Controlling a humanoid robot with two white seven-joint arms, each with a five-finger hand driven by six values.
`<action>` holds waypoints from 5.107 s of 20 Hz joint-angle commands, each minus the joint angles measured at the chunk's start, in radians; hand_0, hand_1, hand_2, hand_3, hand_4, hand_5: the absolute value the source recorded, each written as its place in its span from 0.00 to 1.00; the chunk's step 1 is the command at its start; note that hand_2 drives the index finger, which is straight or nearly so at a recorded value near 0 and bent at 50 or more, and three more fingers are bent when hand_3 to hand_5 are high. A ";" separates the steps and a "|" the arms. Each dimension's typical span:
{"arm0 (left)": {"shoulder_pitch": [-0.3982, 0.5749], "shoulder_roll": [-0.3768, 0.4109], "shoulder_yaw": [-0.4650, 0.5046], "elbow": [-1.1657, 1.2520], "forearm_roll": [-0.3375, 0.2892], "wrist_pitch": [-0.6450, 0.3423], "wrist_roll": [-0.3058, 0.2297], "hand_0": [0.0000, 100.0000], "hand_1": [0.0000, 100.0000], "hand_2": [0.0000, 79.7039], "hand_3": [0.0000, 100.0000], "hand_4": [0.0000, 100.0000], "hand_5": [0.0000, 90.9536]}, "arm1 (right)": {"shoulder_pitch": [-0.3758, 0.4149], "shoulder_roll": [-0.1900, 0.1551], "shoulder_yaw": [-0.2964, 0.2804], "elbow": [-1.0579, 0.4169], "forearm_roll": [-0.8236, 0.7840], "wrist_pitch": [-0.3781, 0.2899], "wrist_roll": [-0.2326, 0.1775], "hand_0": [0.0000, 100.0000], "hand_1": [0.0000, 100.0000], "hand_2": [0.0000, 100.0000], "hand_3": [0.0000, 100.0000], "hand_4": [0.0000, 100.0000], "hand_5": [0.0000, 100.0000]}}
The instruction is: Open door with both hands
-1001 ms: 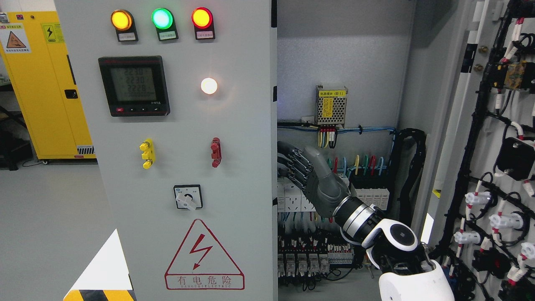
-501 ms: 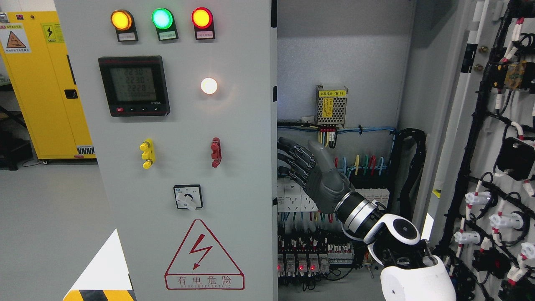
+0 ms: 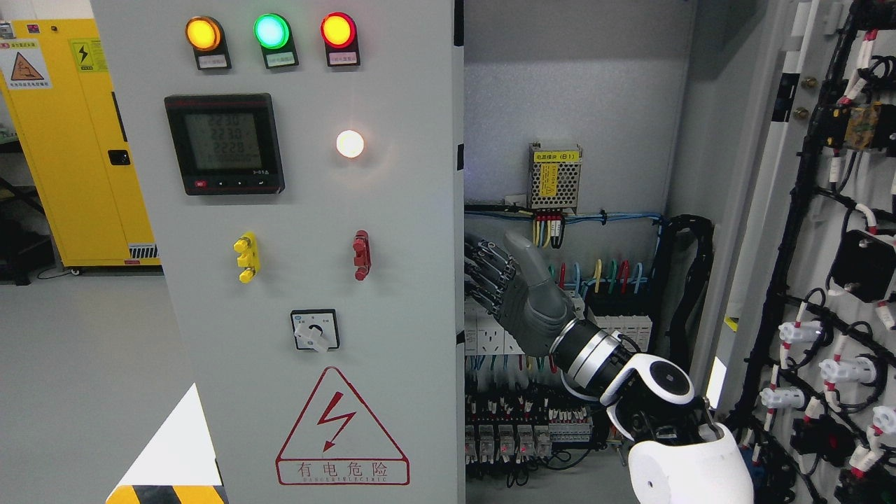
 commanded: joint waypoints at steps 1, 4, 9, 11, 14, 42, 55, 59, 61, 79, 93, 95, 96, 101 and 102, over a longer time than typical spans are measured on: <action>0.000 0.000 0.000 -0.001 0.000 -0.002 0.000 0.00 0.00 0.00 0.00 0.00 0.00 | -0.013 0.013 -0.007 0.006 -0.004 0.013 0.005 0.22 0.00 0.00 0.00 0.00 0.00; 0.000 0.000 0.000 0.000 0.000 -0.002 0.000 0.00 0.00 0.00 0.00 0.00 0.00 | -0.013 0.012 -0.009 0.004 -0.004 0.013 0.029 0.22 0.00 0.00 0.00 0.00 0.00; 0.000 0.000 0.000 0.002 0.000 0.000 0.000 0.00 0.00 0.00 0.00 0.00 0.00 | -0.014 0.012 -0.010 0.012 -0.011 0.025 0.057 0.22 0.00 0.00 0.00 0.00 0.00; 0.000 0.000 0.000 0.002 0.000 -0.002 0.000 0.00 0.00 0.00 0.00 0.00 0.00 | -0.014 0.012 -0.010 0.012 -0.011 0.026 0.066 0.22 0.00 0.00 0.00 0.00 0.00; 0.000 0.000 0.000 0.000 0.000 0.000 0.000 0.00 0.00 0.00 0.00 0.00 0.00 | -0.020 0.012 -0.010 0.009 -0.013 0.025 0.077 0.22 0.00 0.00 0.00 0.00 0.00; 0.000 -0.002 0.000 -0.005 0.000 -0.002 0.000 0.00 0.00 0.00 0.00 0.00 0.00 | 0.033 -0.027 0.029 -0.100 -0.119 0.025 0.181 0.22 0.00 0.00 0.00 0.00 0.00; 0.000 -0.002 0.000 -0.003 0.000 -0.002 0.000 0.00 0.00 0.00 0.00 0.00 0.00 | 0.173 -0.028 0.193 -0.259 -0.116 0.026 0.175 0.21 0.00 0.00 0.00 0.00 0.00; 0.000 -0.002 0.002 -0.003 0.000 0.000 0.000 0.00 0.00 0.00 0.00 0.00 0.00 | 0.216 -0.030 0.273 -0.327 -0.116 0.026 0.175 0.21 0.00 0.00 0.00 0.00 0.00; 0.000 -0.002 0.002 -0.003 0.000 0.000 0.000 0.00 0.00 0.00 0.00 0.00 0.00 | 0.240 -0.030 0.319 -0.361 -0.116 0.026 0.175 0.21 0.00 0.00 0.00 0.00 0.00; 0.000 -0.002 0.002 -0.003 0.000 0.000 0.000 0.00 0.00 0.00 0.00 0.00 0.00 | 0.328 0.077 0.540 -0.412 -0.102 0.048 0.125 0.21 0.00 0.00 0.00 0.00 0.00; 0.000 0.000 0.002 0.000 0.000 0.000 0.000 0.00 0.00 0.00 0.00 0.00 0.00 | 0.322 0.120 0.614 -0.401 -0.017 0.077 0.054 0.22 0.00 0.00 0.00 0.00 0.00; 0.000 -0.002 0.002 -0.003 0.000 0.000 0.000 0.00 0.00 0.00 0.00 0.00 0.00 | 0.319 0.120 0.625 -0.401 -0.017 0.079 0.030 0.21 0.00 0.00 0.00 0.00 0.00; 0.000 -0.002 0.002 -0.003 0.000 0.000 0.000 0.00 0.00 0.00 0.00 0.00 0.00 | 0.317 0.120 0.631 -0.401 -0.019 0.079 0.026 0.21 0.00 0.00 0.00 0.00 0.00; 0.000 -0.002 0.002 -0.003 0.000 0.000 0.000 0.00 0.00 0.00 0.00 0.00 0.00 | 0.299 0.120 0.674 -0.401 -0.019 0.077 0.023 0.21 0.00 0.00 0.00 0.00 0.00; 0.000 -0.002 0.002 -0.003 0.000 0.000 0.000 0.00 0.00 0.00 0.00 0.00 0.00 | 0.294 0.120 0.678 -0.401 -0.019 0.077 0.023 0.21 0.00 0.00 0.00 0.00 0.00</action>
